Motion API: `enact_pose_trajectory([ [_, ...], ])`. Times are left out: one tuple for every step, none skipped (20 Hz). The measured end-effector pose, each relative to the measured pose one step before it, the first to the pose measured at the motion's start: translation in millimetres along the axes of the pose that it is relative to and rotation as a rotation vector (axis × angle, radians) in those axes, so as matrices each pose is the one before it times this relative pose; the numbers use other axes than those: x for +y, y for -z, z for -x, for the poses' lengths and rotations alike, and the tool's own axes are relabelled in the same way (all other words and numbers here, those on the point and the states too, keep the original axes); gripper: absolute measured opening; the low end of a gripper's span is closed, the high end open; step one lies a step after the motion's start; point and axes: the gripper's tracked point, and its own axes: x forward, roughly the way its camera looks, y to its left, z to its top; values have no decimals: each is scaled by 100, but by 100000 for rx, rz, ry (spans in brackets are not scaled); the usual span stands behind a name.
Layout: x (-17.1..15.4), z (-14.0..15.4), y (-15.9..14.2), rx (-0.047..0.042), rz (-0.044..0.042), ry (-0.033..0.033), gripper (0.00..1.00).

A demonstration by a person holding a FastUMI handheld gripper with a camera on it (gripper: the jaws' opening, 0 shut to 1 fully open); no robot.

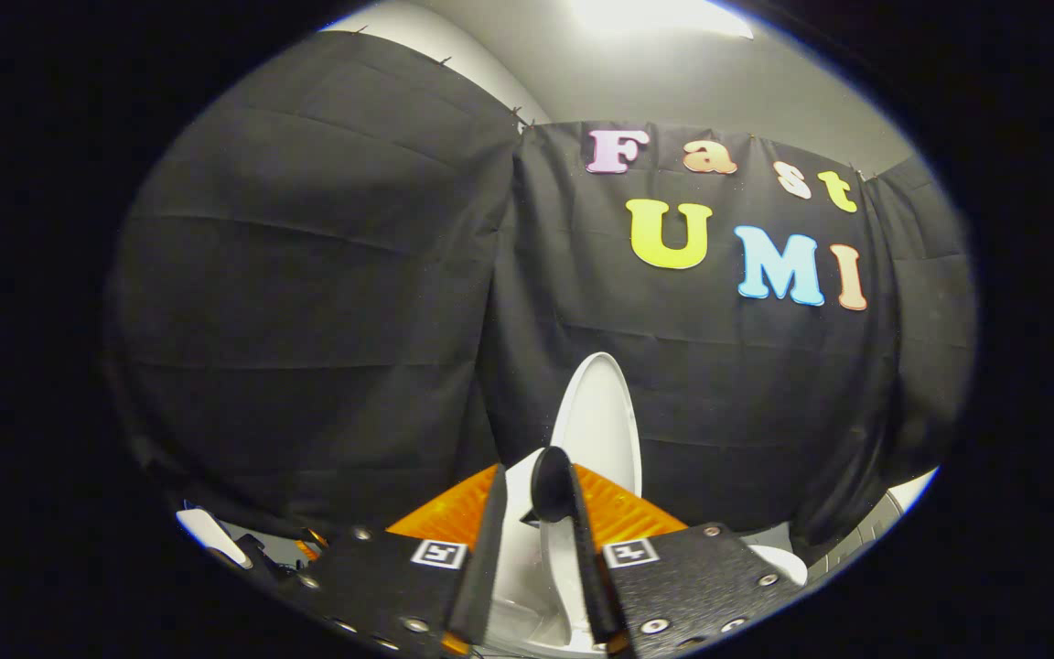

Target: Open the toilet lid.

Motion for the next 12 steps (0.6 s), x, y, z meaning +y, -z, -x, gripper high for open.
enact_pose_trajectory([
  [-179,680,-525,-1620,-58,-844,63],
  [-517,1033,-664,-2456,-927,-24,80],
  [-768,830,-992,-2540,-1276,661,88],
  [-1082,566,-1051,-2052,-1740,1584,94],
  [-910,704,-937,-2311,-1879,726,94],
  [-764,413,-934,-1805,-1957,1374,95],
  [-844,623,-755,-1405,-1174,907,95],
  [-1072,523,-598,-721,-674,1307,95],
  [-1149,566,-365,-271,-459,1610,95],
  [-1266,443,-331,-48,-313,1596,95],
  [-1243,470,-225,-251,179,1595,95],
  [-1036,539,-265,19,806,1364,95],
])
